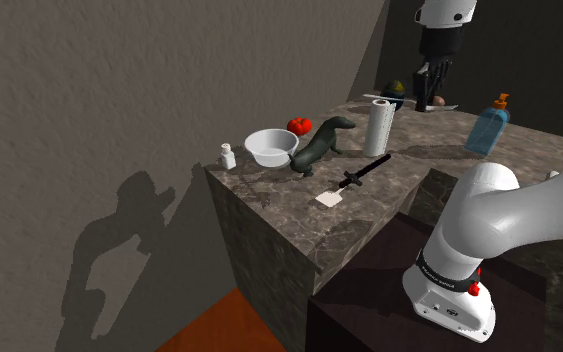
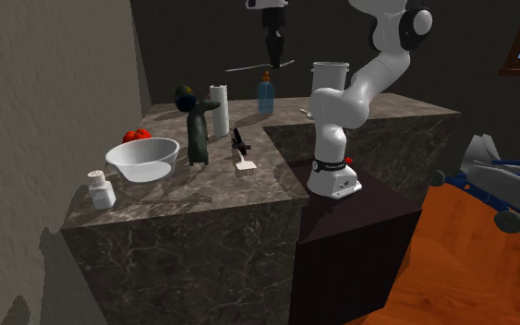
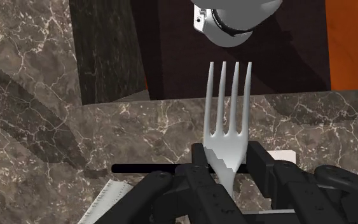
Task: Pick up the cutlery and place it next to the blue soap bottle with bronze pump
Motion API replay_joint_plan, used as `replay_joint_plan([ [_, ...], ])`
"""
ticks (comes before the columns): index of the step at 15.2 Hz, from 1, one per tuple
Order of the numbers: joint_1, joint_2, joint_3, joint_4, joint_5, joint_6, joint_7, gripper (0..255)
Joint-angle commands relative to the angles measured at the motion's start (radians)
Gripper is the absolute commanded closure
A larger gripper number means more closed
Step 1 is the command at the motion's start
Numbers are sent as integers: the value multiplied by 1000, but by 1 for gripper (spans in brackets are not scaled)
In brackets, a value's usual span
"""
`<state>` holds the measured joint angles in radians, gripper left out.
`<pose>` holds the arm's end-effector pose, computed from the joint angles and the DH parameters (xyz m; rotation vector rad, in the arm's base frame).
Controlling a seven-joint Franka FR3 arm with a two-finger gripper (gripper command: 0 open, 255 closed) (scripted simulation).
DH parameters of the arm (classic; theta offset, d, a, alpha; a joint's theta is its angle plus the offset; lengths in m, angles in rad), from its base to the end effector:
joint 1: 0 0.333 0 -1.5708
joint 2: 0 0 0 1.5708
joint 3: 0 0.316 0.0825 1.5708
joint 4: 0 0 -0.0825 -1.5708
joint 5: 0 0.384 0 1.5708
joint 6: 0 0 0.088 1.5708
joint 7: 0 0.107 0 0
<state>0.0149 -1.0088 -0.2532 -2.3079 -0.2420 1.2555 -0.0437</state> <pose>0.1979 -0.1210 0.6299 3.1189 -0.2187 -0.1035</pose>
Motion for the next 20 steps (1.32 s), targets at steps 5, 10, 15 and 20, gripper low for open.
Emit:
replay_joint_plan([
  [5,-23,-31,-133,30,-134,-28,-138,255],
  [10,-31,-32,-247,87,-245,-43,-257,255],
  [15,-23,-11,-363,169,-348,-46,-378,255],
  [20,5,26,-485,275,-438,-40,-498,255],
])
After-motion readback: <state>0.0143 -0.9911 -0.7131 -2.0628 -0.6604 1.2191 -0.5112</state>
